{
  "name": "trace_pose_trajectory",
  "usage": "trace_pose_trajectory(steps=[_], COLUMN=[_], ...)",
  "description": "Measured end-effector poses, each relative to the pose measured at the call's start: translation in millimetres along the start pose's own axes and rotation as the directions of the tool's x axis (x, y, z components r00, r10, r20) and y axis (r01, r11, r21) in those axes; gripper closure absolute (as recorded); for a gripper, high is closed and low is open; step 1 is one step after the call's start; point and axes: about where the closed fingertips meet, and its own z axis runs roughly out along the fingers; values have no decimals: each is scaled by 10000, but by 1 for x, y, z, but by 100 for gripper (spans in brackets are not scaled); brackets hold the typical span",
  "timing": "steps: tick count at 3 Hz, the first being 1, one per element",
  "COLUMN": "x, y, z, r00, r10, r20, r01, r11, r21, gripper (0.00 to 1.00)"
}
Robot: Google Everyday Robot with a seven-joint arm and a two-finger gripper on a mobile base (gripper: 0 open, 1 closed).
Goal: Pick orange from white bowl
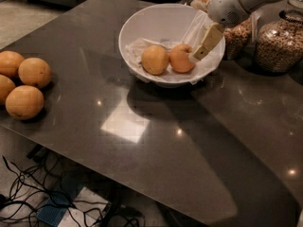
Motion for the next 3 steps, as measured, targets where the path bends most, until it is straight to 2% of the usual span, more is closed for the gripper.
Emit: trace_pose_trajectory(steps=[2,3], x=[1,18], y=[-3,-1], z=[6,9], r00=[10000,9997], r10=[-51,168], r20=[56,-177], r01=[52,-171], r11=[10000,9997], r21=[-82,-178], gripper=[16,22])
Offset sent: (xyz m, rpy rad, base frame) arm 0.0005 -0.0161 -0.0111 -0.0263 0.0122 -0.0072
